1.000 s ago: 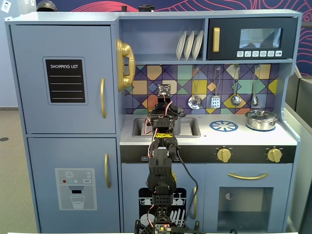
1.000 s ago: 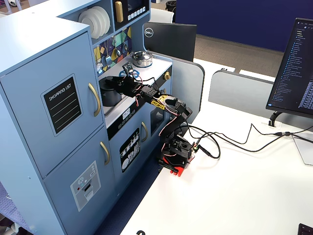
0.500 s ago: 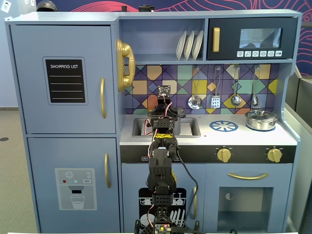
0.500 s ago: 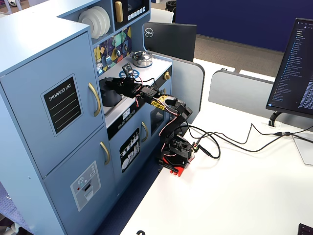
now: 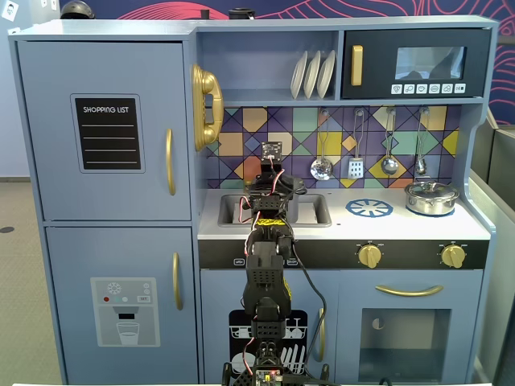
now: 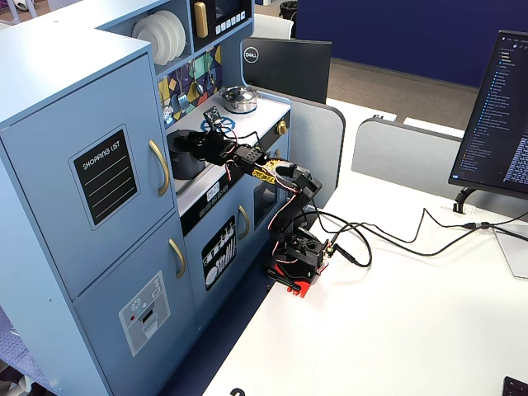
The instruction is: Pick up the lid from the counter and put it on the gray recipient
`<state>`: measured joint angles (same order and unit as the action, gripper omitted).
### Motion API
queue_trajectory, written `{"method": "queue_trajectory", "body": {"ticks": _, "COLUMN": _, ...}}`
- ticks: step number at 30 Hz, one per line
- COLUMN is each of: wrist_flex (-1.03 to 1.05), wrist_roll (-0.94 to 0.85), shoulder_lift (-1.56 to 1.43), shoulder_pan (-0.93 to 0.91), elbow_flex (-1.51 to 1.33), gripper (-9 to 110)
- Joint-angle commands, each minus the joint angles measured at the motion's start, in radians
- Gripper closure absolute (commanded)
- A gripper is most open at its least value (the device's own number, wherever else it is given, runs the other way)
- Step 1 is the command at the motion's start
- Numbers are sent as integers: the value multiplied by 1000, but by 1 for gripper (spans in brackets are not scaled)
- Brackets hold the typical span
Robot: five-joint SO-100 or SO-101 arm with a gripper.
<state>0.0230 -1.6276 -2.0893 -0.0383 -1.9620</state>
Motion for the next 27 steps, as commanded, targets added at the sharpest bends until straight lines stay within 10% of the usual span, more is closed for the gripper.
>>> {"method": "queue_trajectory", "body": {"ticks": 1, "wrist_flex": -26, "wrist_roll": 11, "shoulder_lift": 0, "shoulder_pan": 6, "elbow_flex": 69, "gripper": 102}}
{"method": "queue_trajectory", "body": {"ticks": 27, "wrist_flex": 319, "wrist_roll": -6, "shoulder_lift": -325, "shoulder_pan": -5, "elbow_flex": -3, "gripper": 82}}
